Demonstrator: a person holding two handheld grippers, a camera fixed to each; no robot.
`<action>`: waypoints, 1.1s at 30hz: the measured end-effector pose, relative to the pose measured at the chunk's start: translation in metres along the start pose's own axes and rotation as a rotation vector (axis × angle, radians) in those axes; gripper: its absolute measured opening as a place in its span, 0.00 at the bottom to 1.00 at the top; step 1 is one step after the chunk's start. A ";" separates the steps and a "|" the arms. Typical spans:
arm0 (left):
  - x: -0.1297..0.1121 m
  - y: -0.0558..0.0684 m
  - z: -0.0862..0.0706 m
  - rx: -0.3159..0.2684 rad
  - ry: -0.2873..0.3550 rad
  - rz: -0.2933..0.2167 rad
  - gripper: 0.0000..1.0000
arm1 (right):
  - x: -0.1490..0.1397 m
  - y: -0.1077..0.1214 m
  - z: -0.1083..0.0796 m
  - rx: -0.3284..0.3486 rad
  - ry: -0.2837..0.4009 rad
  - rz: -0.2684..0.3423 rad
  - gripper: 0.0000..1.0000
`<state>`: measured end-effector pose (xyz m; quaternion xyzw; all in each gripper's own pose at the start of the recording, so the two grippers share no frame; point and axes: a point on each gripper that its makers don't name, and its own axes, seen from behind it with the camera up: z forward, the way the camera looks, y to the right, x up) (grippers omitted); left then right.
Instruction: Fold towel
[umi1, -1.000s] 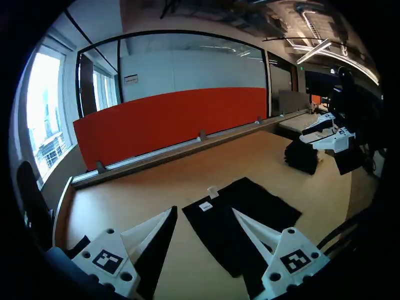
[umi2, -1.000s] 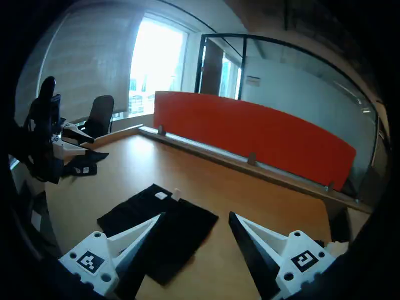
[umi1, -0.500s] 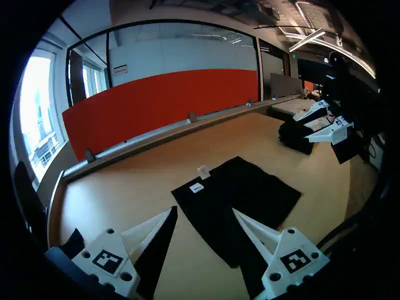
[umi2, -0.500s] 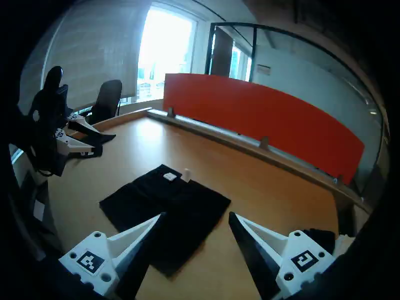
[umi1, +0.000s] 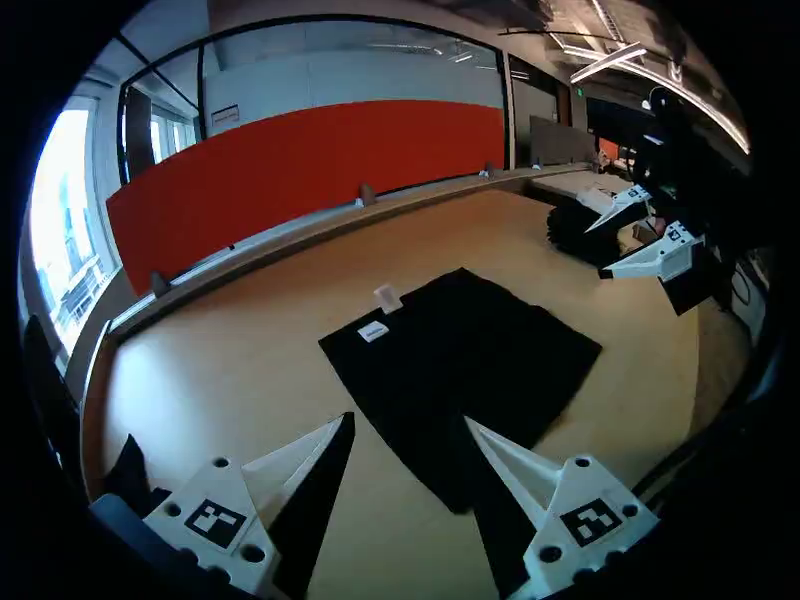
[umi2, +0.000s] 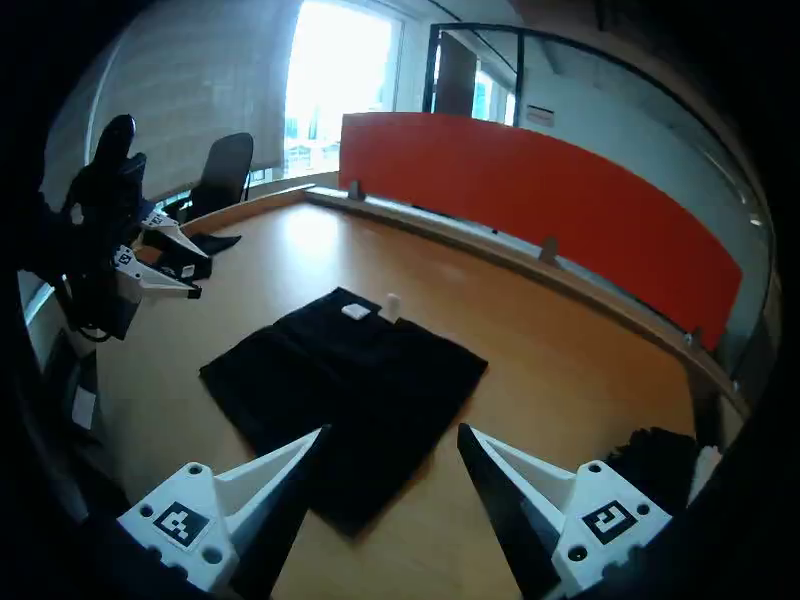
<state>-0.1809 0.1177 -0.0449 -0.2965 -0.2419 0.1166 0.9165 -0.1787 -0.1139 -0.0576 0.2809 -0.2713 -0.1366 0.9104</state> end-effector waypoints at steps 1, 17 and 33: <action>-0.003 0.002 0.001 -0.003 -0.006 0.003 0.69 | -0.004 -0.002 0.002 0.003 -0.008 -0.002 0.95; -0.047 0.018 0.023 -0.042 -0.085 0.015 0.69 | -0.052 -0.021 0.025 0.041 -0.094 -0.010 0.95; -0.089 0.039 0.039 -0.097 -0.183 0.036 0.69 | -0.093 -0.033 0.039 0.083 -0.173 -0.027 0.95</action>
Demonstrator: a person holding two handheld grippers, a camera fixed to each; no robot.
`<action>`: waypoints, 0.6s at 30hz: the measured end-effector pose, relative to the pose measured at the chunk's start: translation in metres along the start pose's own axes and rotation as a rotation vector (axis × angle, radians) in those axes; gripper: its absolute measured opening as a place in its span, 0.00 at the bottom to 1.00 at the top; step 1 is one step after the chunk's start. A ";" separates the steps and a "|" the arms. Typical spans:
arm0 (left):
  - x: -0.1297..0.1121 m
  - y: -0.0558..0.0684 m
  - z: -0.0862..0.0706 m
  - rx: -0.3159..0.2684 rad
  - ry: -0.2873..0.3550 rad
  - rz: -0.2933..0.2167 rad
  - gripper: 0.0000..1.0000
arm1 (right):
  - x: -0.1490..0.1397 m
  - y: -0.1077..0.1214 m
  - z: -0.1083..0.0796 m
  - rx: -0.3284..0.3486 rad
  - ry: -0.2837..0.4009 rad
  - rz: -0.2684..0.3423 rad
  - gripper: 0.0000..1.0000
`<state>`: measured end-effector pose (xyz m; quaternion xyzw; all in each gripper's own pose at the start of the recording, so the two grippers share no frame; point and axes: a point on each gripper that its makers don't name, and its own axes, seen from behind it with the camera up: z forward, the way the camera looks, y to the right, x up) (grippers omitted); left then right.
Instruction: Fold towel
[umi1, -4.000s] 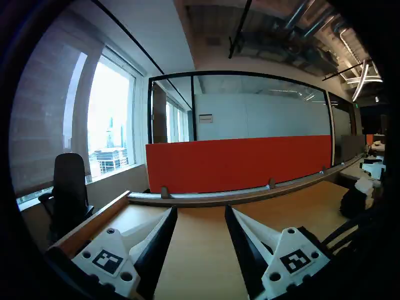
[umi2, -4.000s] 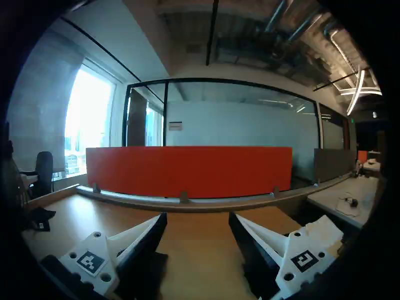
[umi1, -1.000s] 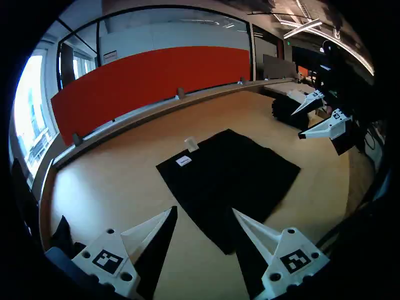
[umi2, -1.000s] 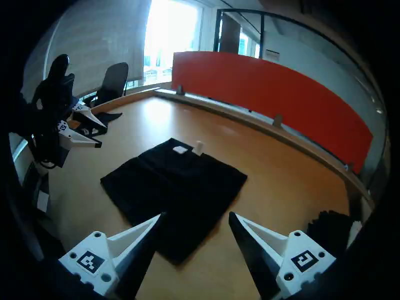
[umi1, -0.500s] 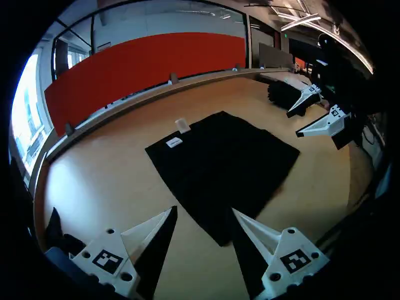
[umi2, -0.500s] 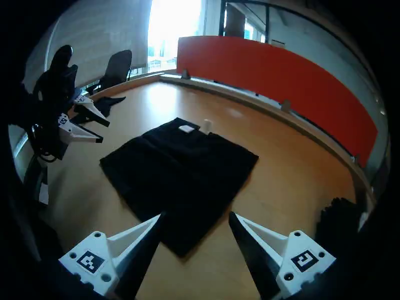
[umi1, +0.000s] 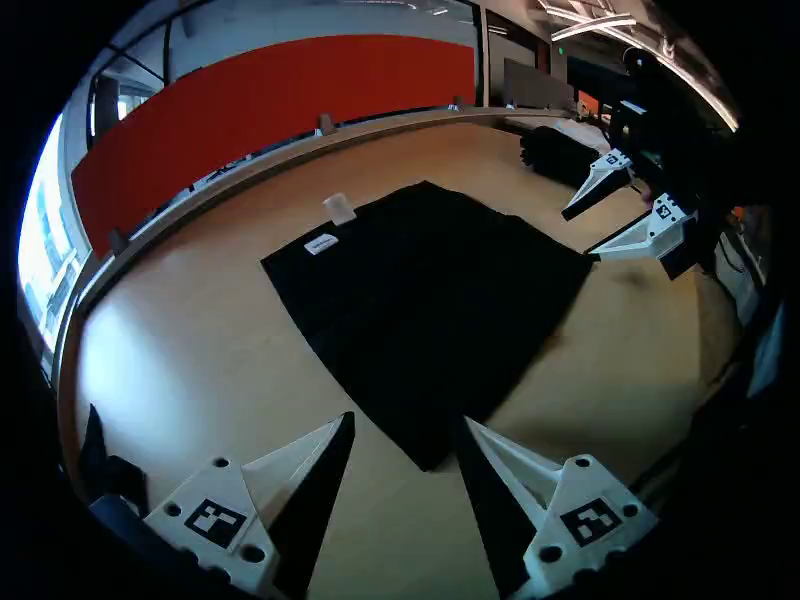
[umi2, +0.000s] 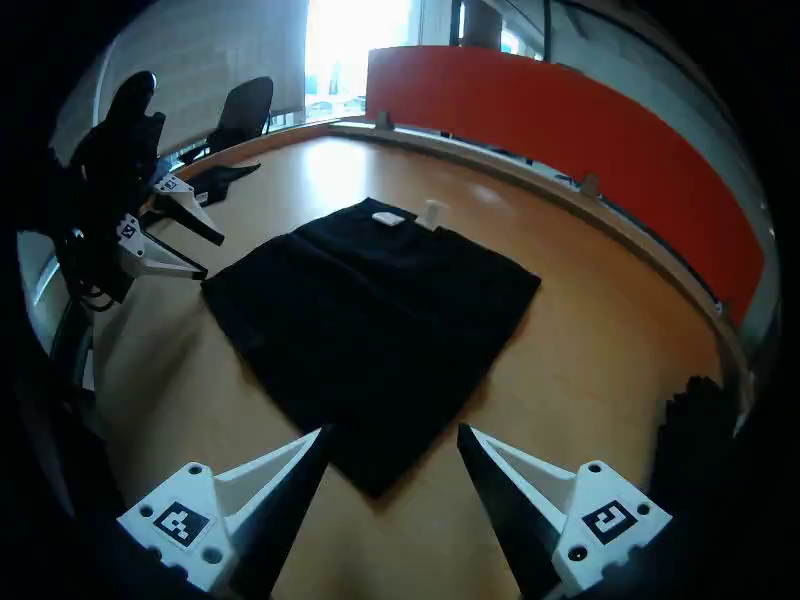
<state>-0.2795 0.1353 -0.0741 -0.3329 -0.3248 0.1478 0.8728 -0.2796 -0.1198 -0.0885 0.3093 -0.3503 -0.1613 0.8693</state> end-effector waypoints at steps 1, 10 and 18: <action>-0.002 0.000 0.001 -0.002 -0.005 -0.002 0.69 | -0.002 -0.001 0.001 0.003 -0.004 -0.002 0.95; -0.017 0.005 0.010 -0.022 -0.061 -0.006 0.69 | -0.015 0.000 0.006 0.012 -0.035 -0.007 0.95; -0.021 0.009 0.012 -0.041 -0.080 -0.008 0.69 | -0.024 0.000 0.009 0.022 -0.057 -0.016 0.95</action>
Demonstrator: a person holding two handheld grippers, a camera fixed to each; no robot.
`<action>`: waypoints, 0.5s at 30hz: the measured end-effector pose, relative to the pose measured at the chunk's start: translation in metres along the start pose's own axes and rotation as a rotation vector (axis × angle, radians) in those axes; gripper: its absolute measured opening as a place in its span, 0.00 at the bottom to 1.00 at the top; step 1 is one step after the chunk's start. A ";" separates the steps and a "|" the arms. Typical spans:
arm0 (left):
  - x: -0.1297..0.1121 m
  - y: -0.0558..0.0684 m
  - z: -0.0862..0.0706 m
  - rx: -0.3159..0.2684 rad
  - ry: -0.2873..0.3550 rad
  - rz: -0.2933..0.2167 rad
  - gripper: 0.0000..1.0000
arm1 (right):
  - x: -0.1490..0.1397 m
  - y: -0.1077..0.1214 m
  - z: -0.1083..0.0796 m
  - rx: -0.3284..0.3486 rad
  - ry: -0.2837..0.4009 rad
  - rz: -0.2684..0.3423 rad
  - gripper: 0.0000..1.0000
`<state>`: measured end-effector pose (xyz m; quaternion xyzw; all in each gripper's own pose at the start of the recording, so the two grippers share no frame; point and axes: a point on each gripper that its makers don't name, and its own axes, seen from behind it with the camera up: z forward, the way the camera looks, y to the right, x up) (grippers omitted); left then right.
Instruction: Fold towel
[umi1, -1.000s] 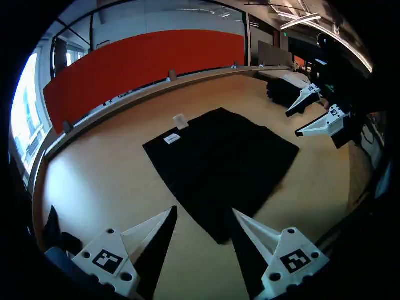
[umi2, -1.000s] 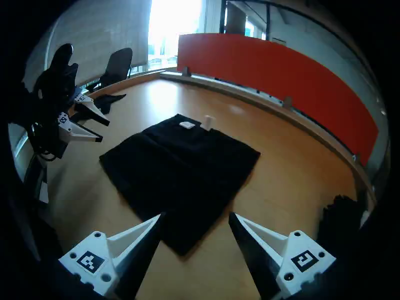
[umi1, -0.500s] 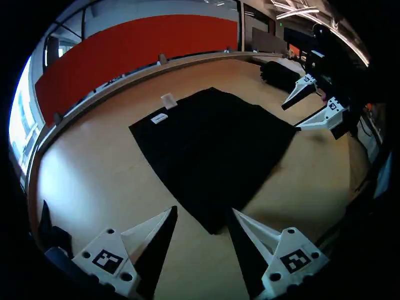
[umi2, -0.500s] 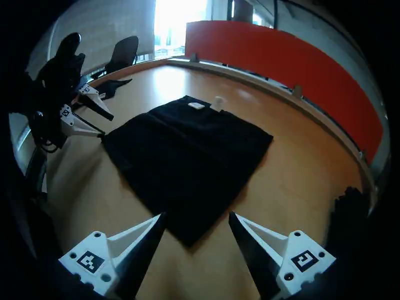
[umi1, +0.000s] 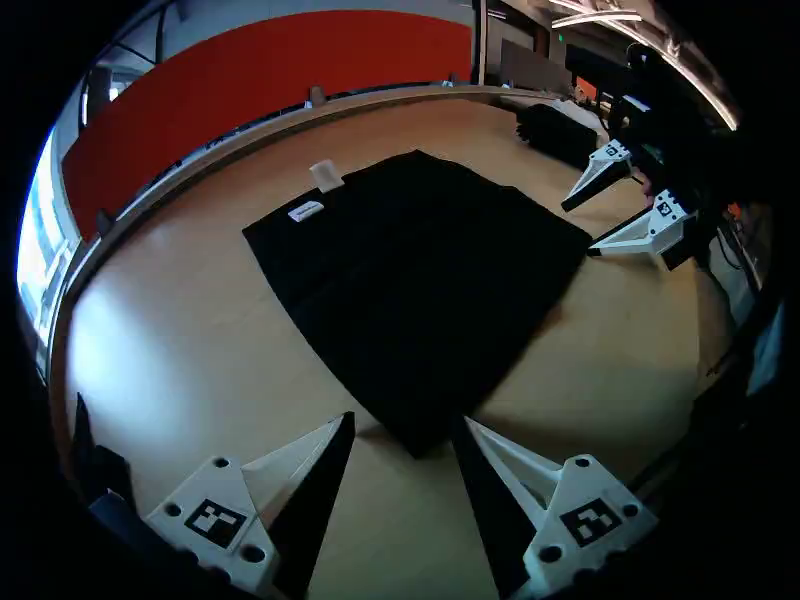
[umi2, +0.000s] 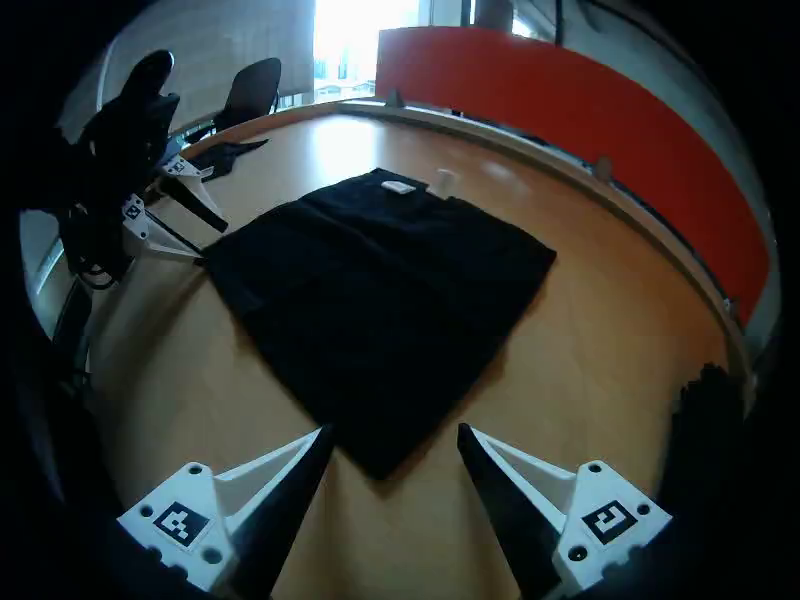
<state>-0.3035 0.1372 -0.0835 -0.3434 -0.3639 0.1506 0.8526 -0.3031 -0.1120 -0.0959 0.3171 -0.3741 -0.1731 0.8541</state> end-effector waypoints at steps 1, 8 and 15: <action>0.000 0.000 0.000 -0.002 -0.001 -0.001 0.69 | -0.001 0.000 0.000 0.002 -0.002 0.000 0.95; -0.003 0.005 -0.001 -0.018 -0.006 0.016 0.69 | -0.001 0.001 0.002 0.006 -0.002 0.002 0.95; -0.004 0.009 0.000 -0.024 -0.007 0.021 0.69 | -0.001 0.001 0.003 0.010 -0.001 -0.001 0.95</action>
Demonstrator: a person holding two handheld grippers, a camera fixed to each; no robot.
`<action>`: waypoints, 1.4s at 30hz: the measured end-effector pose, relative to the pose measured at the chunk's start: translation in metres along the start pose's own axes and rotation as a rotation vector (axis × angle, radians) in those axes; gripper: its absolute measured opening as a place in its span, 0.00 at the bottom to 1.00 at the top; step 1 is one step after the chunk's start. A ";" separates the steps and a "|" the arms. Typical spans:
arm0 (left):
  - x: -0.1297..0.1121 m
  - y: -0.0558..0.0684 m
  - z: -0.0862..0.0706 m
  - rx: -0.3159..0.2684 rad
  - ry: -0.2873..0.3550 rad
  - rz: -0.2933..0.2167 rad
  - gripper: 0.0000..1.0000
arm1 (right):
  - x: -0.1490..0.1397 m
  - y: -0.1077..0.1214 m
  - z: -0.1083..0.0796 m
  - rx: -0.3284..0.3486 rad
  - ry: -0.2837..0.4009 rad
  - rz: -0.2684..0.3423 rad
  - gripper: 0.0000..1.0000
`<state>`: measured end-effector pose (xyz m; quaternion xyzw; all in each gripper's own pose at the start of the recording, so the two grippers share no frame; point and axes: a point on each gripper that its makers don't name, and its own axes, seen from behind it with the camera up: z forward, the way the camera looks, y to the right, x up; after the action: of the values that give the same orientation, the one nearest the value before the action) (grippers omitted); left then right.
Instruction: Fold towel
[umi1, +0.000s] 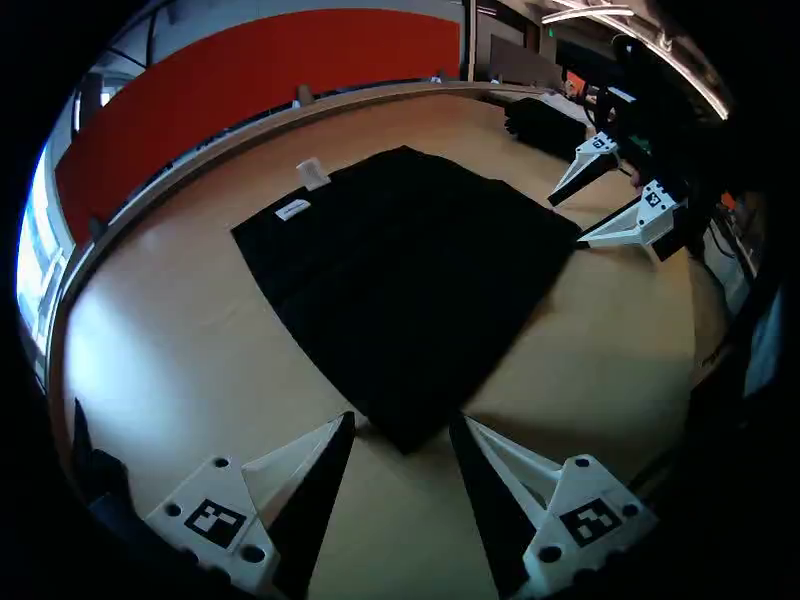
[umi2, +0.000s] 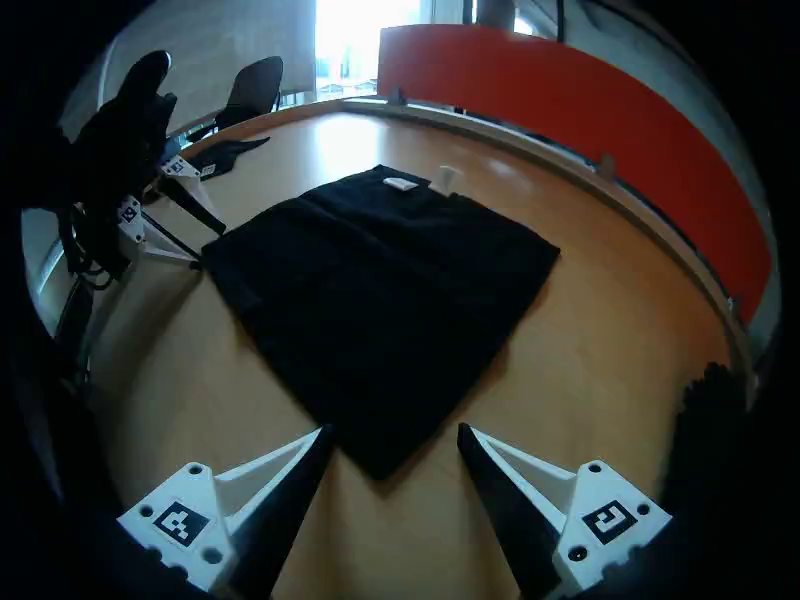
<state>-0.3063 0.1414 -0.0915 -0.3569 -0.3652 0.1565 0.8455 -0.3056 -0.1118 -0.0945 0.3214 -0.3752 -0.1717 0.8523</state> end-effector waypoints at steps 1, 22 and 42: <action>0.000 0.000 0.000 -0.001 0.001 -0.003 0.69 | 0.000 0.000 0.000 0.001 0.000 0.000 0.95; 0.000 0.000 0.001 0.011 -0.003 -0.029 0.69 | -0.005 -0.008 -0.004 0.027 0.010 0.030 0.79; 0.000 0.004 0.001 0.010 -0.010 -0.034 0.60 | -0.003 -0.012 0.002 0.047 0.007 0.013 0.59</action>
<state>-0.3072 0.1446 -0.0935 -0.3457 -0.3746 0.1455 0.8479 -0.3095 -0.1197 -0.1029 0.3394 -0.3780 -0.1563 0.8470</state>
